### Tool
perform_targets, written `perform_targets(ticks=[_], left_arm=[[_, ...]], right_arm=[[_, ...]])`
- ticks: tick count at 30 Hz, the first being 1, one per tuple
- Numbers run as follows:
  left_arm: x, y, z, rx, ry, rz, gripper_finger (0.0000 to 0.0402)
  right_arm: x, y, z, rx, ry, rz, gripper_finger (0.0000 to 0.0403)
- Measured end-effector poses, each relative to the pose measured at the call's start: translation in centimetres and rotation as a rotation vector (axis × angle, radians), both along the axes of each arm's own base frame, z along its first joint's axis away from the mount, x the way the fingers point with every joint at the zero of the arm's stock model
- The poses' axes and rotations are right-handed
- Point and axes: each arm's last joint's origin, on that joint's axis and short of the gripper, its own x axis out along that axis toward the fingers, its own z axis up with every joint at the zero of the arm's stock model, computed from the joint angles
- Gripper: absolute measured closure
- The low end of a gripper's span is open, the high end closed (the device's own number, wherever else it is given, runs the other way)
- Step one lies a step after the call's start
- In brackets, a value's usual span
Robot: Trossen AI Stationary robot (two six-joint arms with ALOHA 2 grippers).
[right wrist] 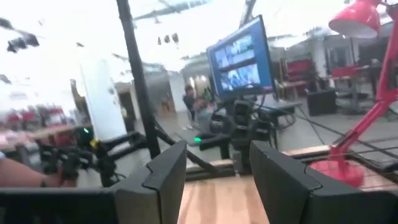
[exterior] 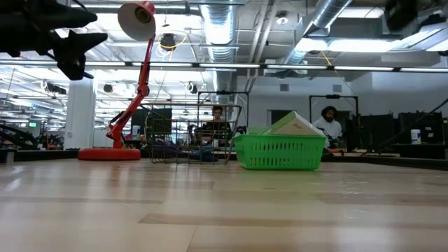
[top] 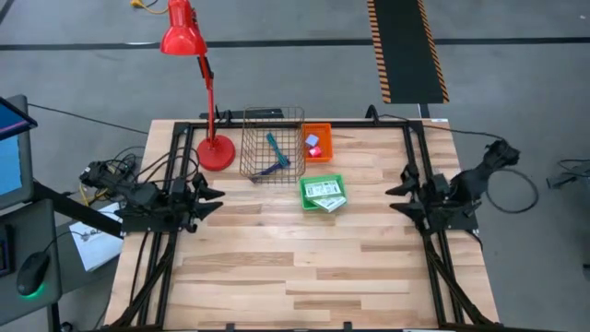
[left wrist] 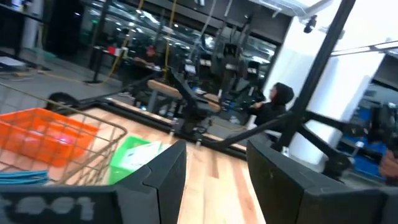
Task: Pick and place items into bin
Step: Return to Home Position
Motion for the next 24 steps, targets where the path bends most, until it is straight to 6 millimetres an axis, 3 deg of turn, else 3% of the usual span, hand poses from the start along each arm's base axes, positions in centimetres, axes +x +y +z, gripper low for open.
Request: perform_targets(ticks=[4,9,24], left_arm=[[0.0,0.1,0.0,-0.002,0.004,0.034,0.0244],[0.0,0.2,-0.3,-0.002,0.030,0.067,0.0244],[0.2,0.1,-1.3,-0.093,0.110,0.064,0.0244]], right_arm=[[-0.3,-0.1,-4.2,0.026,-0.043,0.019,0.0232],[-0.6,-0.1,-7.1,0.043,-0.083,0.092,0.0232],[-0.3,0.2,-9.5,0.086,0.151,0.135,0.0232]])
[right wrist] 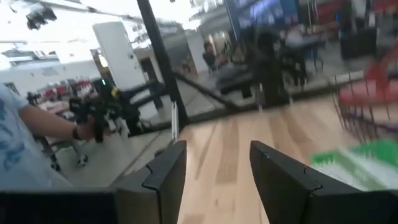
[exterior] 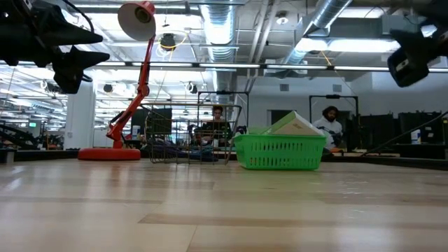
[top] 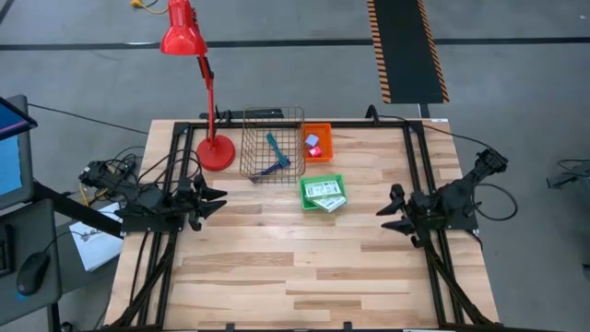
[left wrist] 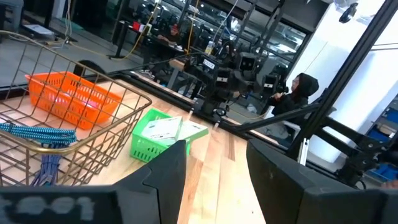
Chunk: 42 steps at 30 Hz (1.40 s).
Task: Pick and place items into bin
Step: Return to Home Position
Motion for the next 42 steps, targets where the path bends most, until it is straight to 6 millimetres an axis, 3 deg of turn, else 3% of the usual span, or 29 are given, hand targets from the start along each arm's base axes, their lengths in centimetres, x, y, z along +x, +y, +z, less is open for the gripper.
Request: perform_targets(ticks=[42], left_arm=[[0.01,0.00,-0.05,0.002,0.001,-0.001,0.0244]], right_arm=[[0.06,0.03,-0.29,0.022,0.034,-0.001,0.0232]])
